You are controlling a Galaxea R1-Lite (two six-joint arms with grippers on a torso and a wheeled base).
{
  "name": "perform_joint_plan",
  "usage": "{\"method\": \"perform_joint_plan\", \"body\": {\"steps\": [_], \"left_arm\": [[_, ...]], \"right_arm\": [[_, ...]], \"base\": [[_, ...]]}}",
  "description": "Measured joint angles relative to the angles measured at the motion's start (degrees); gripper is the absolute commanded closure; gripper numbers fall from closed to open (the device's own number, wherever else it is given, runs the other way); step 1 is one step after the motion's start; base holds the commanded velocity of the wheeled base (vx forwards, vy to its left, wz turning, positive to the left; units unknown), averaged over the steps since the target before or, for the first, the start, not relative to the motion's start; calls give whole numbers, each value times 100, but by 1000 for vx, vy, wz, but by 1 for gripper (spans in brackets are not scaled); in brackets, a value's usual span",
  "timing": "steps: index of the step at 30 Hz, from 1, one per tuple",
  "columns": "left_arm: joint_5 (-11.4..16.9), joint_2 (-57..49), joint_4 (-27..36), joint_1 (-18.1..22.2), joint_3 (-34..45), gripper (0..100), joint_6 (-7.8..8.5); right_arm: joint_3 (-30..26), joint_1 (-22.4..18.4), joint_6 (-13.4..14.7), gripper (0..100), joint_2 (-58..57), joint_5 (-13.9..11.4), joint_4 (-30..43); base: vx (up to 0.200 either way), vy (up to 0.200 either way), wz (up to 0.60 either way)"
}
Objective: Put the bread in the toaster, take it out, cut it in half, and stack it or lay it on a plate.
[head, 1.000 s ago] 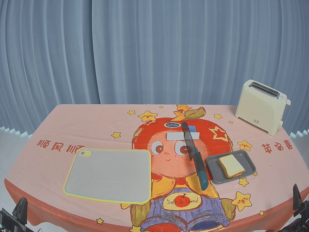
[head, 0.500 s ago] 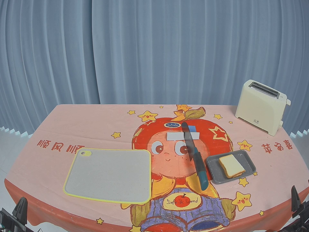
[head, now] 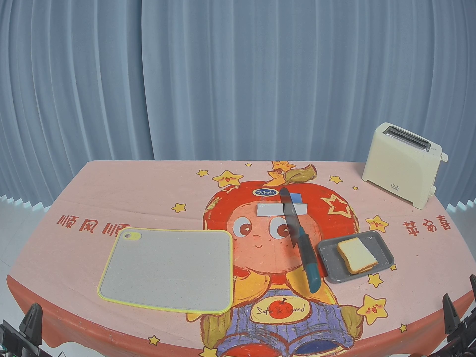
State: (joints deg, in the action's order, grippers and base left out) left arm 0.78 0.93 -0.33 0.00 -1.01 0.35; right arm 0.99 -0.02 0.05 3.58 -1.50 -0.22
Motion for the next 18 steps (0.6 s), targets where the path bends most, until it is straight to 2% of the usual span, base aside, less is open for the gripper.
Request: {"method": "perform_joint_plan", "body": {"steps": [2,8,18], "left_arm": [[1,0,1,0,0,100,0],[0,0,0,0,0,100,0],[0,0,1,0,0,100,-2]], "right_arm": [[0,62,2,0,-67,6,-5],[2,27,107,0,-207,261,-7],[2,18,106,0,-255,215,0]], "base": [[0,0,0],[0,0,0],[0,0,0]]}}
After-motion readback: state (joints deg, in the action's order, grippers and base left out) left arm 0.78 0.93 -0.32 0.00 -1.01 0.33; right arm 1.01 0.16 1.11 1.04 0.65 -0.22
